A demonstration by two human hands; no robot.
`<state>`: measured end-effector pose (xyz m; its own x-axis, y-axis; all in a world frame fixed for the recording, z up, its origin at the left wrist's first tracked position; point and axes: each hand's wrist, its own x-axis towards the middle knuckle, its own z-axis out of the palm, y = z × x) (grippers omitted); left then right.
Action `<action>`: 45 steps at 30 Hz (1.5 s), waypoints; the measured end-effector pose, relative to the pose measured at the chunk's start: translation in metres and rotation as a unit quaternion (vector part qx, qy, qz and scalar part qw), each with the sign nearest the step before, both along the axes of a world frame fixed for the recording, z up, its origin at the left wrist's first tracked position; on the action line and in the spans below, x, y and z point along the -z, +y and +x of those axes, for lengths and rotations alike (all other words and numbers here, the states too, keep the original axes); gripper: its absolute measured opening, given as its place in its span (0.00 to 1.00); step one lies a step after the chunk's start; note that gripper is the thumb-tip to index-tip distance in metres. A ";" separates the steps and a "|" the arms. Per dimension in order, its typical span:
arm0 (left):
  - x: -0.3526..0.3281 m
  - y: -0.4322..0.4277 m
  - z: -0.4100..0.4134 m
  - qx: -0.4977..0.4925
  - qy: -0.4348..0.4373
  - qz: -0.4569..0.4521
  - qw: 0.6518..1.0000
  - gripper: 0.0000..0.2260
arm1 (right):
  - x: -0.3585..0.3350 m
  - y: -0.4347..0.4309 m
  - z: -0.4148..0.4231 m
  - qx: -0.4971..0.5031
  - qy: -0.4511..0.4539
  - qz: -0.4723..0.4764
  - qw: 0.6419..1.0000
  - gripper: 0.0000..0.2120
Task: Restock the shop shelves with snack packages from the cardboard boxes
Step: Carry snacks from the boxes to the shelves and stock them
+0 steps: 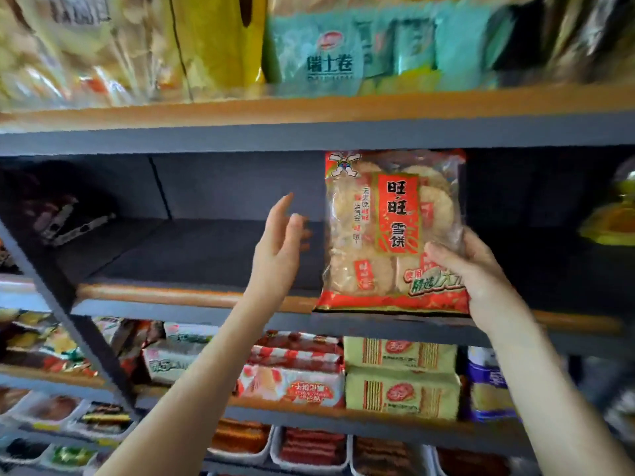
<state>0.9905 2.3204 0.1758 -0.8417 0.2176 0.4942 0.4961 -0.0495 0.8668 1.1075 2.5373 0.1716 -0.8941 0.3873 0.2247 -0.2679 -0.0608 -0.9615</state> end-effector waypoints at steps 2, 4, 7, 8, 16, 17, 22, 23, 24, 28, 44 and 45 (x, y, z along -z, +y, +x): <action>0.006 0.023 -0.010 -0.091 0.113 -0.090 0.985 0.13 | -0.002 0.018 0.020 0.053 0.017 -0.021 0.998 0.18; 0.009 0.048 -0.017 -0.118 0.256 -0.177 0.943 0.15 | -0.003 0.036 0.037 0.105 0.032 -0.035 0.993 0.17; 0.016 0.093 -0.021 -0.098 0.427 -0.304 0.846 0.24 | -0.001 0.056 0.056 0.172 0.048 -0.048 0.983 0.21; 0.018 0.108 -0.021 -0.096 0.461 -0.340 0.814 0.28 | 0.000 0.062 0.059 0.190 0.052 -0.050 0.979 0.23; 0.025 0.171 -0.028 -0.117 0.477 -0.481 0.727 0.40 | 0.002 0.108 0.053 0.245 0.023 -0.011 0.969 0.27; 0.024 0.174 -0.030 -0.122 0.476 -0.488 0.721 0.42 | 0.002 0.113 0.050 0.236 0.018 -0.008 0.971 0.28; 0.028 0.180 -0.037 -0.125 0.467 -0.500 0.719 0.44 | 0.009 0.144 0.027 0.215 -0.010 0.013 0.976 0.27; 0.029 0.179 -0.038 -0.134 0.470 -0.488 0.723 0.44 | 0.011 0.151 0.023 0.212 -0.015 0.010 0.977 0.26; 0.029 0.178 -0.039 -0.137 0.471 -0.485 0.724 0.44 | 0.013 0.158 0.018 0.206 -0.020 0.007 0.978 0.25; 0.029 0.173 -0.048 -0.145 0.481 -0.487 0.715 0.44 | 0.017 0.183 -0.003 0.208 -0.041 0.002 0.977 0.23; -0.003 0.224 -0.029 -0.206 0.548 -0.479 0.654 0.34 | 0.020 0.219 -0.071 0.281 -0.188 0.439 0.833 0.61; -0.002 0.230 -0.028 -0.208 0.552 -0.480 0.649 0.33 | 0.022 0.215 -0.075 0.276 -0.193 0.502 0.797 0.64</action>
